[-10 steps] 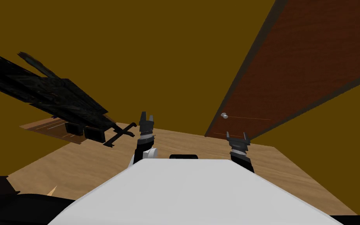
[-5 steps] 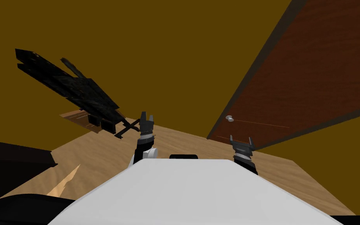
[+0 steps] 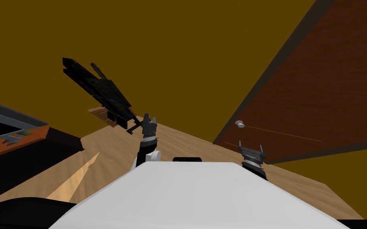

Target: Pull the door open

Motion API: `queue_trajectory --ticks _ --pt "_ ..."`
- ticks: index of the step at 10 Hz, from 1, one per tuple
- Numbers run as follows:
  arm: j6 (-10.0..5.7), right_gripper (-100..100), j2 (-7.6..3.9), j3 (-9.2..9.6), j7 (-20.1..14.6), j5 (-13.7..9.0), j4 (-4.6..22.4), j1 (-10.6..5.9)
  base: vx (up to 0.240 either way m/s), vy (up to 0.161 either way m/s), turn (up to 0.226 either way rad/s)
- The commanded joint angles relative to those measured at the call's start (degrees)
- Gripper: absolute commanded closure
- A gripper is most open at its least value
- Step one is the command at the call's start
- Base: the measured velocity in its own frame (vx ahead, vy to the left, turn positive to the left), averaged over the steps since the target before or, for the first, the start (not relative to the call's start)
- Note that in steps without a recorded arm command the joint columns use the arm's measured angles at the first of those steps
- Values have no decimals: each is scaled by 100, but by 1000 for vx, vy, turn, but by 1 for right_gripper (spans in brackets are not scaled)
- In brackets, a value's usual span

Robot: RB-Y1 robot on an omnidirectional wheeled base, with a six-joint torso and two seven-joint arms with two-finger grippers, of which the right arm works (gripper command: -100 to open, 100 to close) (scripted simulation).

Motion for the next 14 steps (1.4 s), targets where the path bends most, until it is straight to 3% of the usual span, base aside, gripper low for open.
queue_trajectory --ticks 1,11,14 --pt "-32 -100 -9 -67 -172 -97 182 -23 -34 -116 176" --pt "-263 -100 -154 -488 -1235 -701 1295 -111 -39 -92 205" --pt "-350 -100 -203 -645 -1633 -927 1711 -143 -75 -107 291"
